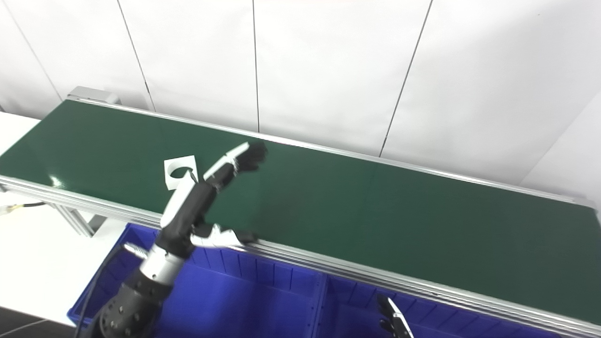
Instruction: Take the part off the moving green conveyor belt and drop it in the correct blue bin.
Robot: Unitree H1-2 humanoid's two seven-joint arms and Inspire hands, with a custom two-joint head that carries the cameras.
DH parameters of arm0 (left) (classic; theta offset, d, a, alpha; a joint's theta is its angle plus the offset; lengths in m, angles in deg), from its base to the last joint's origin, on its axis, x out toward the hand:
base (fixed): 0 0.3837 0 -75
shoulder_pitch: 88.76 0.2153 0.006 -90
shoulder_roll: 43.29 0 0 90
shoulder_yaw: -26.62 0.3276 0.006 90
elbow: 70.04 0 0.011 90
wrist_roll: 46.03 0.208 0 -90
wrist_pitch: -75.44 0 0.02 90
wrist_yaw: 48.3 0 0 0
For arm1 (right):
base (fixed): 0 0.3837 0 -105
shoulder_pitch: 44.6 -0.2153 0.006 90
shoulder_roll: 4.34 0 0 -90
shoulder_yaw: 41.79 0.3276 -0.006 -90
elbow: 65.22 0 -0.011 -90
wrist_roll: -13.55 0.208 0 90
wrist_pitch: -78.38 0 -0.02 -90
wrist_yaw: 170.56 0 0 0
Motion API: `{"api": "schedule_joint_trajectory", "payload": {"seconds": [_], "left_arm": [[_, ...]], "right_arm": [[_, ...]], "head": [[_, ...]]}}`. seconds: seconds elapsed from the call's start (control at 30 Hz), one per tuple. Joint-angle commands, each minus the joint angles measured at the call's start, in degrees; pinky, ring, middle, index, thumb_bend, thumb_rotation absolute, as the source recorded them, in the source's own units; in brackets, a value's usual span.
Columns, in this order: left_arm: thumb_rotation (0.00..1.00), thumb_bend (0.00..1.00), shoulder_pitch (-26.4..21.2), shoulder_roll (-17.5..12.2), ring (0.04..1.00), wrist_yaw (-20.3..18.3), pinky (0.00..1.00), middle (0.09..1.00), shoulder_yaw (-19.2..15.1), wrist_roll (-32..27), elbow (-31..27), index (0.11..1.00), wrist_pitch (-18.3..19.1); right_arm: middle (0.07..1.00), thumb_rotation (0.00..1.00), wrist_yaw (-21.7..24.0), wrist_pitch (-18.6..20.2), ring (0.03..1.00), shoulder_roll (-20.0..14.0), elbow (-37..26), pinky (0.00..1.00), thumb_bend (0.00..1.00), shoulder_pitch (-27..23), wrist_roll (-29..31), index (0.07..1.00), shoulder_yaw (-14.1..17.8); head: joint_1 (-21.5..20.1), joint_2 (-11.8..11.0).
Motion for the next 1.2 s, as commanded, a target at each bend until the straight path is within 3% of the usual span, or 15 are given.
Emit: {"api": "schedule_joint_trajectory", "payload": {"seconds": [0.0, 0.27, 0.5, 0.87, 1.17], "left_arm": [[0.54, 0.77, -2.67, -1.20, 0.887, -0.70, 0.83, 0.909, -1.30, -0.15, -0.85, 0.913, 1.50], [0.46, 0.80, -7.74, -5.40, 0.946, -1.35, 0.92, 0.952, -4.90, 5.66, 1.64, 0.966, 9.19], [0.40, 0.84, -14.09, -10.13, 0.919, -2.24, 0.84, 0.961, -5.63, 9.79, 9.24, 0.972, 12.10], [0.25, 0.83, -21.71, -13.54, 0.925, -4.61, 0.84, 0.973, -2.89, 12.74, 21.87, 0.981, 15.77], [0.22, 0.87, -28.11, -15.87, 0.942, -4.43, 0.85, 0.979, 3.89, 21.41, 32.78, 0.987, 16.37]], "right_arm": [[0.897, 0.36, -1.01, -3.93, 0.893, 0.40, -0.85, 0.82, 0.96, -0.64, -0.21, 0.892, 0.25], [0.903, 0.35, -0.62, -2.82, 0.897, 0.68, -1.43, 0.83, 0.96, -0.91, 0.03, 0.889, 0.08], [0.900, 0.34, 0.07, -2.90, 0.902, 0.50, -1.43, 0.84, 0.98, -1.21, 1.32, 0.885, -0.06], [0.890, 0.30, -0.29, -4.70, 0.891, 0.99, -2.85, 0.83, 0.98, -0.35, 2.35, 0.873, 0.01], [0.887, 0.29, 0.18, -6.81, 0.886, 0.74, -2.34, 0.83, 0.98, -0.34, 3.67, 0.869, -0.12]], "head": [[-0.45, 0.09], [-2.20, 0.88], [-2.92, 1.70], [-3.70, 2.60], [-2.80, 2.68]]}}
